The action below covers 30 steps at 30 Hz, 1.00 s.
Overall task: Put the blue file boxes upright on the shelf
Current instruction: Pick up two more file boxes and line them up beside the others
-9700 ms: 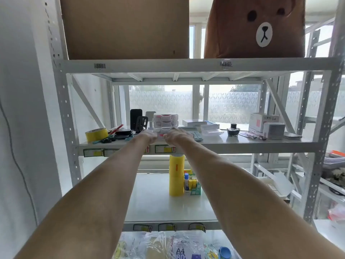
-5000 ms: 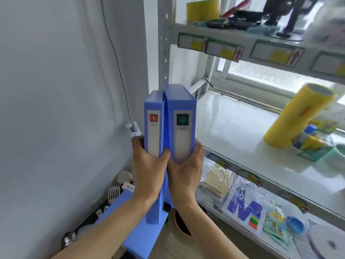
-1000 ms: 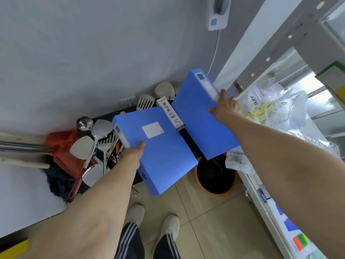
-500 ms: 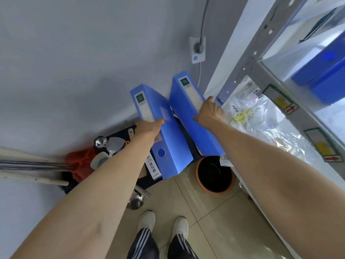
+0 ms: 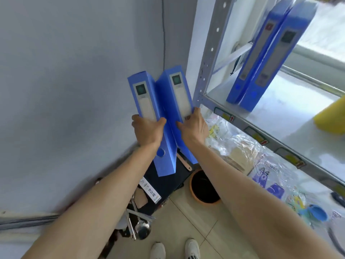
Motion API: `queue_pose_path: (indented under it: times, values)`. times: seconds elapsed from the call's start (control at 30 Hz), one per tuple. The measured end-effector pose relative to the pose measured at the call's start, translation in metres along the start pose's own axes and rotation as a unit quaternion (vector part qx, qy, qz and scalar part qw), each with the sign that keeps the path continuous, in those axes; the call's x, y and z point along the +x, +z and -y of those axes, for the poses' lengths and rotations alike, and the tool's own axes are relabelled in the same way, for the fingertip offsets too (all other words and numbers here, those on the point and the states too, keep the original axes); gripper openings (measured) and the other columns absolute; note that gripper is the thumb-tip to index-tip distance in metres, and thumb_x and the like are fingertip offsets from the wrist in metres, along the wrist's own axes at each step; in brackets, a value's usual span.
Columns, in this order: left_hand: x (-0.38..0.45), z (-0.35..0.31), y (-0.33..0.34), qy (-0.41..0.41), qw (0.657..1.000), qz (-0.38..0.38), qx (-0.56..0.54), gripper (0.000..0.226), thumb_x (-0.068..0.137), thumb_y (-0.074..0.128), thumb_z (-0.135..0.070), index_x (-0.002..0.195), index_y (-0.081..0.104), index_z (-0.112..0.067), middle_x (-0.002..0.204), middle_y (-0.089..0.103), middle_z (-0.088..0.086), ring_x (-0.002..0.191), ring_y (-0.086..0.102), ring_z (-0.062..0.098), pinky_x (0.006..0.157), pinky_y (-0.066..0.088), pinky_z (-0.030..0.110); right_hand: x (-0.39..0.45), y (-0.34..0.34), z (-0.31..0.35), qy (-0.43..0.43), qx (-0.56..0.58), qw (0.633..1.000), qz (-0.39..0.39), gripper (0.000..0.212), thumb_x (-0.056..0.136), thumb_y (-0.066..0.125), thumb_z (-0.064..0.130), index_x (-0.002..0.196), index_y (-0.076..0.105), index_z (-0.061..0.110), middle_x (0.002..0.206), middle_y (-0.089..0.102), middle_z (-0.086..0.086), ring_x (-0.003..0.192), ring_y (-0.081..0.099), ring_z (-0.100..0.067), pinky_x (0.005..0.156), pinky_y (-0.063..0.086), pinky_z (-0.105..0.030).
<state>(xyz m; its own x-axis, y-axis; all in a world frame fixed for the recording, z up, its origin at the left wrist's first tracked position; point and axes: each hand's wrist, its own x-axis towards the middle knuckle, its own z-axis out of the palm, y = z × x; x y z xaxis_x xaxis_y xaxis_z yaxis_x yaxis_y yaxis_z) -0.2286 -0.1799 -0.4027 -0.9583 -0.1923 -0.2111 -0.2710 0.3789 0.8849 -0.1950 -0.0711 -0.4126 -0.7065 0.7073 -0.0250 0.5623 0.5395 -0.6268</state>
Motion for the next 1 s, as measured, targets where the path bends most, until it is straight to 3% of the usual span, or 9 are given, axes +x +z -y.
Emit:
queue_pose_path:
  times: [0.17, 0.33, 0.43, 0.53, 0.63, 0.73, 0.83, 1.0]
  values:
    - [-0.045, -0.027, 0.004, 0.109, 0.994, 0.003, -0.011, 0.077, 0.066, 0.075, -0.033, 0.129, 0.041, -0.007, 0.125, 0.049, 0.012, 0.108, 0.058, 0.032, 0.082, 0.054, 0.044, -0.037, -0.03, -0.001, 0.032, 0.102, 0.989, -0.099, 0.049, 0.08, 0.074, 0.032, 0.117, 0.044, 0.02, 0.111, 0.06, 0.003, 0.086, 0.06, -0.022, 0.066, 0.041, -0.032]
    - [-0.094, -0.048, 0.015, 0.222, 0.972, 0.042, -0.058, 0.065, 0.062, 0.077, -0.032, 0.115, 0.045, -0.014, 0.106, 0.047, 0.0, 0.097, 0.06, 0.025, 0.078, 0.056, 0.038, -0.065, -0.068, -0.014, 0.06, 0.201, 0.956, -0.207, 0.054, 0.082, 0.072, 0.039, 0.126, 0.043, 0.024, 0.116, 0.057, 0.009, 0.083, 0.054, -0.011, 0.067, 0.047, -0.032]
    - [-0.122, -0.059, 0.023, 0.271, 0.955, 0.088, -0.086, 0.066, 0.064, 0.078, -0.031, 0.118, 0.044, -0.014, 0.11, 0.049, 0.001, 0.099, 0.06, 0.02, 0.075, 0.054, 0.026, -0.075, -0.092, -0.029, 0.084, 0.215, 0.936, -0.264, 0.059, 0.082, 0.073, 0.042, 0.128, 0.042, 0.025, 0.117, 0.057, 0.008, 0.082, 0.054, -0.011, 0.071, 0.054, -0.036]
    - [-0.148, -0.067, 0.031, 0.312, 0.934, 0.137, -0.112, 0.067, 0.065, 0.077, -0.033, 0.119, 0.042, -0.016, 0.114, 0.051, 0.002, 0.103, 0.059, 0.017, 0.079, 0.052, 0.02, -0.085, -0.113, -0.046, 0.097, 0.224, 0.914, -0.325, 0.061, 0.08, 0.074, 0.045, 0.128, 0.041, 0.028, 0.115, 0.057, 0.008, 0.088, 0.058, -0.013, 0.067, 0.047, -0.028]
    - [-0.171, -0.073, 0.041, 0.334, 0.92, 0.173, -0.113, 0.068, 0.066, 0.078, -0.035, 0.121, 0.041, -0.018, 0.114, 0.05, -0.002, 0.105, 0.057, 0.014, 0.077, 0.052, 0.015, -0.092, -0.129, -0.063, 0.116, 0.236, 0.89, -0.373, 0.062, 0.078, 0.075, 0.047, 0.127, 0.041, 0.03, 0.113, 0.057, 0.008, 0.093, 0.06, -0.017, 0.064, 0.043, -0.024]
    - [-0.189, -0.077, 0.057, 0.344, 0.909, 0.207, -0.116, 0.072, 0.065, 0.076, -0.039, 0.123, 0.039, -0.02, 0.118, 0.051, -0.001, 0.109, 0.057, 0.018, 0.084, 0.058, 0.029, -0.092, -0.144, -0.08, 0.137, 0.239, 0.867, -0.415, 0.063, 0.077, 0.077, 0.048, 0.126, 0.041, 0.032, 0.115, 0.059, 0.008, 0.094, 0.061, -0.02, 0.069, 0.047, -0.029]
    - [-0.201, -0.082, 0.079, 0.343, 0.902, 0.238, -0.113, 0.073, 0.064, 0.075, -0.042, 0.124, 0.038, -0.021, 0.118, 0.05, -0.002, 0.11, 0.056, 0.018, 0.086, 0.057, 0.032, -0.085, -0.156, -0.097, 0.147, 0.24, 0.851, -0.442, 0.064, 0.077, 0.077, 0.049, 0.126, 0.039, 0.035, 0.118, 0.059, 0.007, 0.095, 0.063, -0.021, 0.069, 0.048, -0.028]
    - [-0.194, -0.103, 0.129, 0.324, 0.894, 0.277, -0.136, 0.07, 0.064, 0.077, -0.038, 0.121, 0.041, -0.02, 0.115, 0.053, 0.0, 0.105, 0.057, 0.021, 0.084, 0.056, 0.036, -0.041, -0.172, -0.117, 0.134, 0.246, 0.84, -0.464, 0.067, 0.075, 0.078, 0.05, 0.127, 0.039, 0.032, 0.121, 0.057, 0.004, 0.101, 0.062, -0.023, 0.08, 0.058, -0.043]
